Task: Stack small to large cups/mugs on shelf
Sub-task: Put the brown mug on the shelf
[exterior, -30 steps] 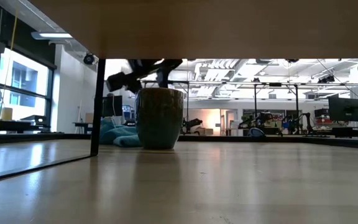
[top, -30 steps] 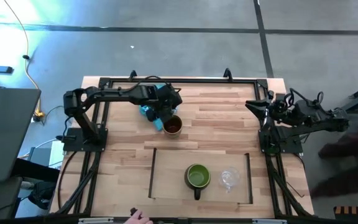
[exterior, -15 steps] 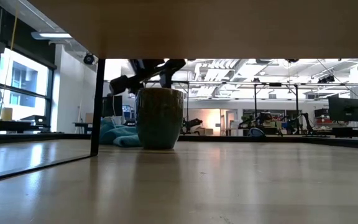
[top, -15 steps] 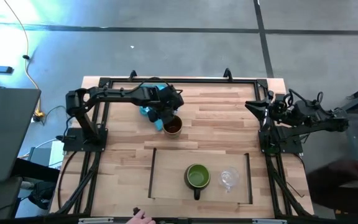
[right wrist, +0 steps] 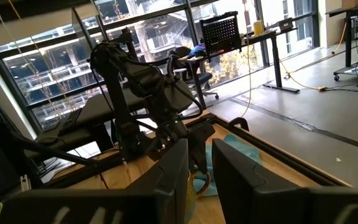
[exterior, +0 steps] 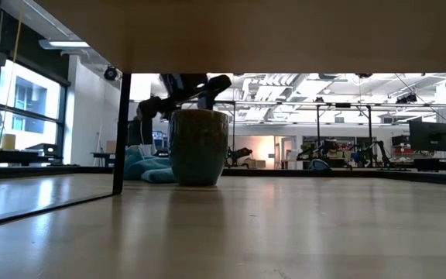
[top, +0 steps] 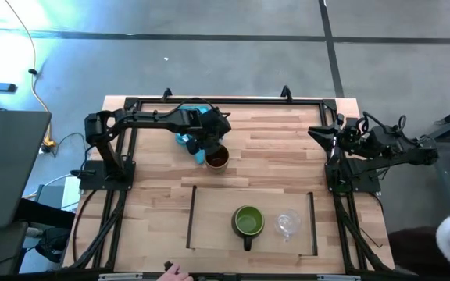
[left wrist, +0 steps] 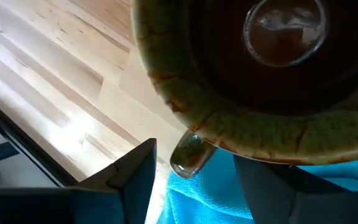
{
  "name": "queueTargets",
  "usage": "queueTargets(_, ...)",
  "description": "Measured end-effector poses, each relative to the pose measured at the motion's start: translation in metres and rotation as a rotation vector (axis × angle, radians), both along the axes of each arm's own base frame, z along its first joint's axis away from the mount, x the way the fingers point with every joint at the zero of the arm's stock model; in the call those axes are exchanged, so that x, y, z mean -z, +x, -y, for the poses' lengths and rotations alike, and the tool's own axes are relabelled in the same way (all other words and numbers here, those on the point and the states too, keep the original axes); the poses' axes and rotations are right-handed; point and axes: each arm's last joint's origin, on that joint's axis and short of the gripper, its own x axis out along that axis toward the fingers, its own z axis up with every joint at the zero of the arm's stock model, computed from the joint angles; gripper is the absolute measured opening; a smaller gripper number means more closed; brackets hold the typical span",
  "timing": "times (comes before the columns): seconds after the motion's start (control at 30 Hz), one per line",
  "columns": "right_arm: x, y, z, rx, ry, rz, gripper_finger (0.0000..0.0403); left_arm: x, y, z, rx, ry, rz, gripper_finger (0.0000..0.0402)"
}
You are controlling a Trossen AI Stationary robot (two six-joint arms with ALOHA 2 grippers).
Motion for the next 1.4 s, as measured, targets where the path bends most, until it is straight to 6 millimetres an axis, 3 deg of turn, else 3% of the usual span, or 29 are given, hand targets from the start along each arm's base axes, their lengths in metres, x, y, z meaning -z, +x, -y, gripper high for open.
queueTargets(0.33, 0.000, 0.000, 0.000, 0.000, 0.000, 0.000, 0.0064, 0.000, 0.000, 0.000, -0.046, -0.021, 0.006, 0.0092)
queueTargets(0.5, 0.000, 0.000, 0.000, 0.000, 0.000, -0.001, 0.0064, 0.001, -0.003, 0.001, -0.098, -0.032, -0.022, 0.0057)
queueTargets(0.63, 0.000, 0.000, 0.000, 0.003, -0.008, -0.003, 0.0064, 0.003, -0.007, 0.002, -0.174, -0.059, -0.051, 0.0054)
queueTargets(0.9, 0.000, 0.000, 0.001, 0.050, -0.033, -0.015, 0.0064, 0.005, -0.011, 0.008, -0.313, -0.102, -0.093, 0.0085)
queueTargets(1.23, 0.001, -0.001, 0.001, 0.055, -0.043, -0.025, 0.0064, -0.007, -0.008, 0.020, -0.449, -0.159, 0.002, 0.0052)
queueTargets(1.4, 0.001, -0.001, 0.001, 0.055, -0.043, -0.029, 0.0064, -0.010, -0.012, 0.021, -0.522, -0.191, 0.008, 0.0061)
